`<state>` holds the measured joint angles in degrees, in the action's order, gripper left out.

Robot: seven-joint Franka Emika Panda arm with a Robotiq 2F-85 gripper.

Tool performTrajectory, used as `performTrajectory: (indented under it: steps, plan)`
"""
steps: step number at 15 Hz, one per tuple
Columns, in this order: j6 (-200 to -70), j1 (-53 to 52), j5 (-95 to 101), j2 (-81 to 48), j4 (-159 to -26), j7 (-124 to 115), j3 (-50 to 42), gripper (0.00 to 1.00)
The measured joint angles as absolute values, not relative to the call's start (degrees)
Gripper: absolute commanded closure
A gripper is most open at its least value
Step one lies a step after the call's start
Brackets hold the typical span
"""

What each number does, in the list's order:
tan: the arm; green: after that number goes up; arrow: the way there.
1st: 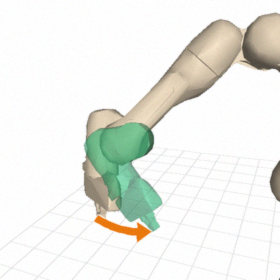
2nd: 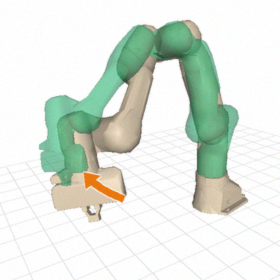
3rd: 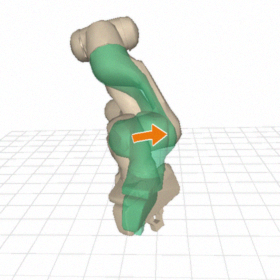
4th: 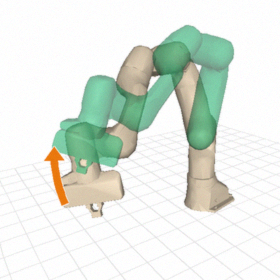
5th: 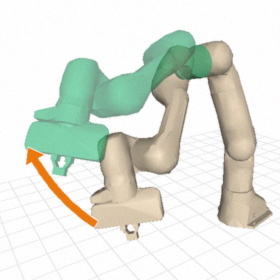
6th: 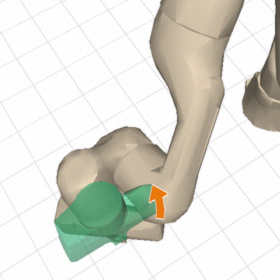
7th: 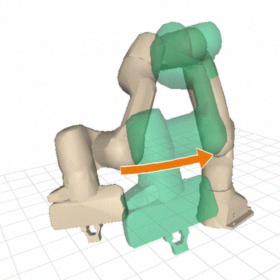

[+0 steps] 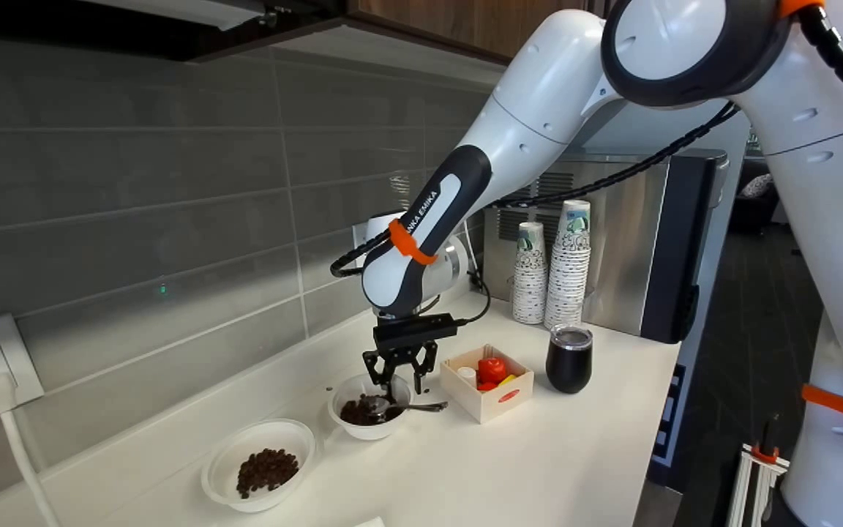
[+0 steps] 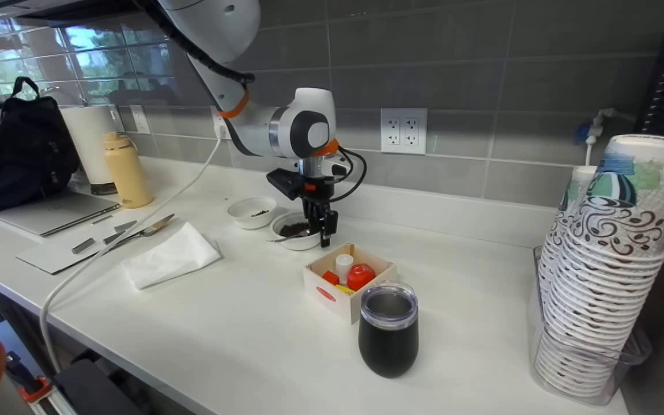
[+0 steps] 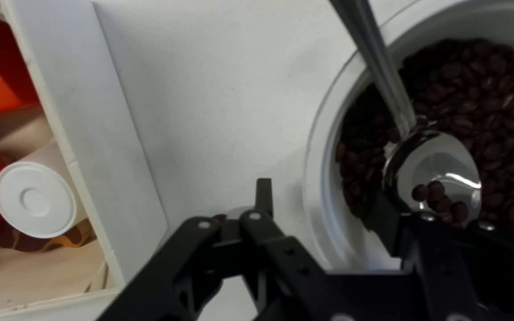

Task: Pull the bowl on the right closer to the edge

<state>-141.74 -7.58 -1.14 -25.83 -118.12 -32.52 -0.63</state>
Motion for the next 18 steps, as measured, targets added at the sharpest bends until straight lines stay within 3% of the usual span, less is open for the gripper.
performTrajectory:
  steps: [1,2,3,6,18]
  plan:
    - [-141.9,-7.6,-1.1,-25.8,-118.1,-32.6,-0.7,0.66]
    - [-142.1,-7.6,-1.2,-25.8,-118.0,-32.6,-0.8,0.86]
    - [-142.3,-7.6,-1.2,-25.8,-118.0,-32.6,-0.9,0.85]
    - [-142.6,-7.6,-1.2,-25.7,-117.9,-32.6,-0.8,1.00]
    - [-143.0,-8.1,-1.2,-24.8,-117.6,-32.5,-0.8,0.98]
